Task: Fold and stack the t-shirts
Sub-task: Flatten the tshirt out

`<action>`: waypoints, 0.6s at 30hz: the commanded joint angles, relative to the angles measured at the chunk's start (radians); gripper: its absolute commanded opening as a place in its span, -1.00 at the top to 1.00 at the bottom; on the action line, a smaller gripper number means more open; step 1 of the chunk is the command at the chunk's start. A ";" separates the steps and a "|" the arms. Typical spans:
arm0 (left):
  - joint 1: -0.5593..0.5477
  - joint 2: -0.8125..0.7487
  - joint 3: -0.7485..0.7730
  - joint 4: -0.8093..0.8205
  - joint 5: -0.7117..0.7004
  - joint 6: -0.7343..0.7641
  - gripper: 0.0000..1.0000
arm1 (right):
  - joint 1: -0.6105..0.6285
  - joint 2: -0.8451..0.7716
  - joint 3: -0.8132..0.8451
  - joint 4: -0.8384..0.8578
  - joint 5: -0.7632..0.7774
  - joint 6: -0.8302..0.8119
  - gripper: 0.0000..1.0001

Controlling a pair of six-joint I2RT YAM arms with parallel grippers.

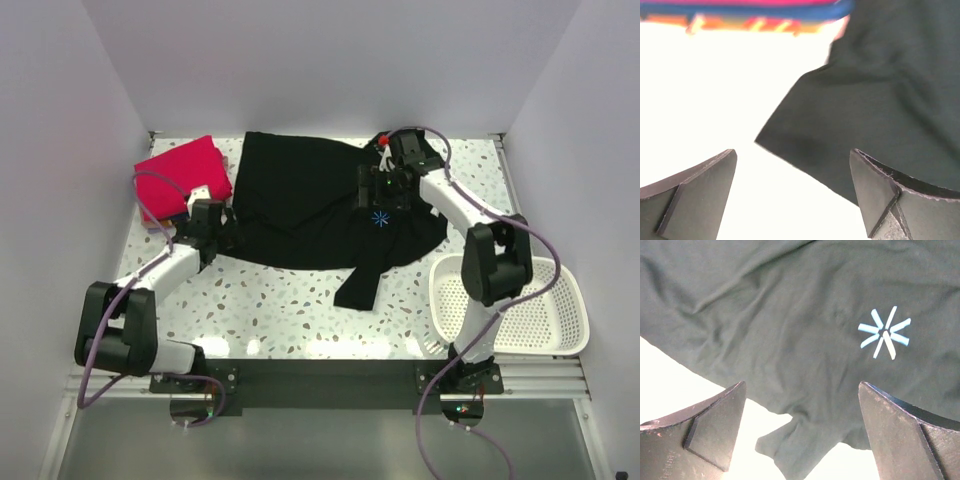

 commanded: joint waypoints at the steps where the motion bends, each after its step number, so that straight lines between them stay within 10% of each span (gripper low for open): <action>1: 0.044 0.010 -0.018 -0.018 -0.074 -0.066 -0.99 | 0.004 -0.137 -0.069 0.039 -0.041 0.004 -0.94; 18: 0.081 0.165 -0.019 0.071 0.007 -0.061 -0.39 | 0.004 -0.292 -0.164 -0.002 0.005 -0.021 -0.94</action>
